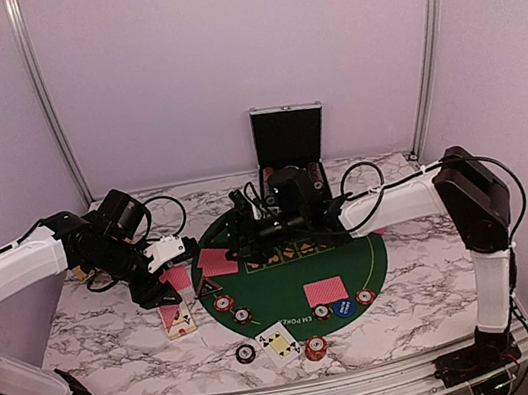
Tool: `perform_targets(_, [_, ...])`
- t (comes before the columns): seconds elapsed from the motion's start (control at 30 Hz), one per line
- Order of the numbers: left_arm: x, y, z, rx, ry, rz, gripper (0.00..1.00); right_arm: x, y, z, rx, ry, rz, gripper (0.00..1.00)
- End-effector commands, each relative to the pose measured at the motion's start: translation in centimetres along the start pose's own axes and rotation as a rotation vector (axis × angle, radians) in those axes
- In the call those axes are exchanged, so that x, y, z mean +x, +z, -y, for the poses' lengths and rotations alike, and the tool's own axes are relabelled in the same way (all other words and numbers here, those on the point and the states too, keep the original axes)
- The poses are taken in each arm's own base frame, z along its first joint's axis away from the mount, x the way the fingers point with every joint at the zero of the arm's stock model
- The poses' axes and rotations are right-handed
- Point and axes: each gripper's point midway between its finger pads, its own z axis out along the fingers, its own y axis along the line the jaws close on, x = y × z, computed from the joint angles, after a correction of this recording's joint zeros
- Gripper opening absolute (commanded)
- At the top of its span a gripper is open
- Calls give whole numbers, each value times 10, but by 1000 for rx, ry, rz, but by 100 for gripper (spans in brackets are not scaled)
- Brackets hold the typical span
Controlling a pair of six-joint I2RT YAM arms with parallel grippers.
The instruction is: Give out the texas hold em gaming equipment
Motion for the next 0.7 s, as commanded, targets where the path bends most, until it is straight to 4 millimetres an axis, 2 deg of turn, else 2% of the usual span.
perform_targets(0.0, [-8, -9, -1, 1, 6, 28, 0, -4, 7, -22, -105, 13, 12, 93])
perform_targets(0.27, [-16, -14, -6, -14, 10, 45, 0, 13, 25, -11, -162, 95, -35, 93])
perform_targets(0.5, [-18, -15, -8, -22, 12, 48, 0, 18, 26, -7, -184, 127, -42, 93])
perform_targets(0.67, [-22, -18, -11, -35, 13, 54, 0, 19, 35, -7, -164, 123, -57, 93])
